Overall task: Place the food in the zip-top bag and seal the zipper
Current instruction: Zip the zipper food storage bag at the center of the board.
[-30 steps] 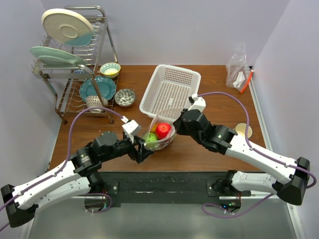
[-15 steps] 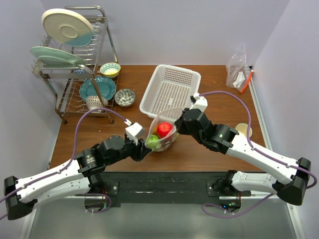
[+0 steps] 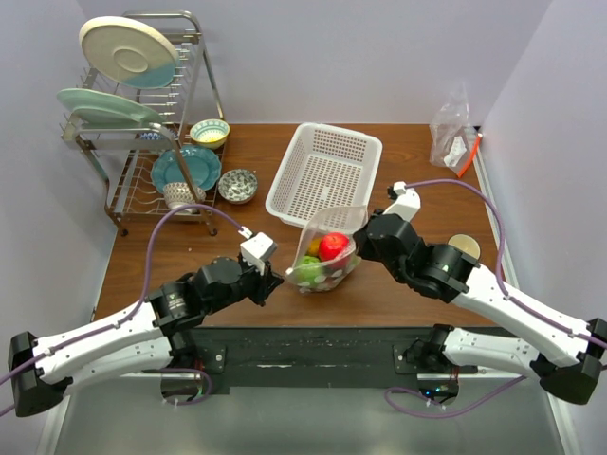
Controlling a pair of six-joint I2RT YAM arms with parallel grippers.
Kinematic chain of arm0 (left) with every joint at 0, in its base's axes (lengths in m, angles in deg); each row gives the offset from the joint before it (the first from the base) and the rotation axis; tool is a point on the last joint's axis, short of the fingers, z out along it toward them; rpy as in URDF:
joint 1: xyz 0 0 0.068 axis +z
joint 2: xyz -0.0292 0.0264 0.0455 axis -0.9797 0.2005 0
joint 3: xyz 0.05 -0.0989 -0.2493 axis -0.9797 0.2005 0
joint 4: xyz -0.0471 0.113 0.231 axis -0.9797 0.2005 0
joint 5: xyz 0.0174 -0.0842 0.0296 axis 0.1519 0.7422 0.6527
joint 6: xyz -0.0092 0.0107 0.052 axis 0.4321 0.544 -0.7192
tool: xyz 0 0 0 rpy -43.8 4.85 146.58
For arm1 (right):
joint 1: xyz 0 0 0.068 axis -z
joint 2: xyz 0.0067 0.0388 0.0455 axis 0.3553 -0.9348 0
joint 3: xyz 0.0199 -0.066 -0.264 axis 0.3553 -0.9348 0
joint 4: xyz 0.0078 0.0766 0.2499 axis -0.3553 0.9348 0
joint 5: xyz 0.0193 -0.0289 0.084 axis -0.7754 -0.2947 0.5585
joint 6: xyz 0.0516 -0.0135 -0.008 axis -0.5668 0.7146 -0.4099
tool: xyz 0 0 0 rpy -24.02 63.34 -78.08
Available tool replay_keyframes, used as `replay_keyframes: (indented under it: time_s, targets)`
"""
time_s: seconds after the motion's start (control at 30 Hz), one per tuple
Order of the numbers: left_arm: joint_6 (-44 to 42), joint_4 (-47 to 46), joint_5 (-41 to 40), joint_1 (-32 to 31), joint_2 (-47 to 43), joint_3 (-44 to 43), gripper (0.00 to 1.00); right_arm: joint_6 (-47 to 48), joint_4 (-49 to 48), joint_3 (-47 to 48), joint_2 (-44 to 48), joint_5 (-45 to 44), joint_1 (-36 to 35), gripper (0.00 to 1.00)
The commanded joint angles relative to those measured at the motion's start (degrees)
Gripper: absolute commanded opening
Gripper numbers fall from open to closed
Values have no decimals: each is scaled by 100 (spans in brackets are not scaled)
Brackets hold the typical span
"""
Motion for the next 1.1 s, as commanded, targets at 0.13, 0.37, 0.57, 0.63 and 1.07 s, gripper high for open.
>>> replay_keyframes:
  time_s: [0.13, 0.37, 0.57, 0.63, 1.07]
  targets:
    - [-105, -537, 261, -31, -112, -222, 44, -195, 254, -131, 244, -377, -8, 0]
    - [-96, -1877, 551, -22, -444, 795, 64, -230, 236, -87, 174, -368, -17, 0]
    - [-499, -2479, 604, -31, -806, 1412, 60, -195, 219, -60, 139, -386, -8, 0]
    - [-623, -2559, 639, -31, -727, 1465, 58, -178, 192, -34, 95, -360, -8, 0]
    - [-1511, -3780, 789, -154, 169, 1465, 52, -169, 113, 98, -160, -202, -8, 0]
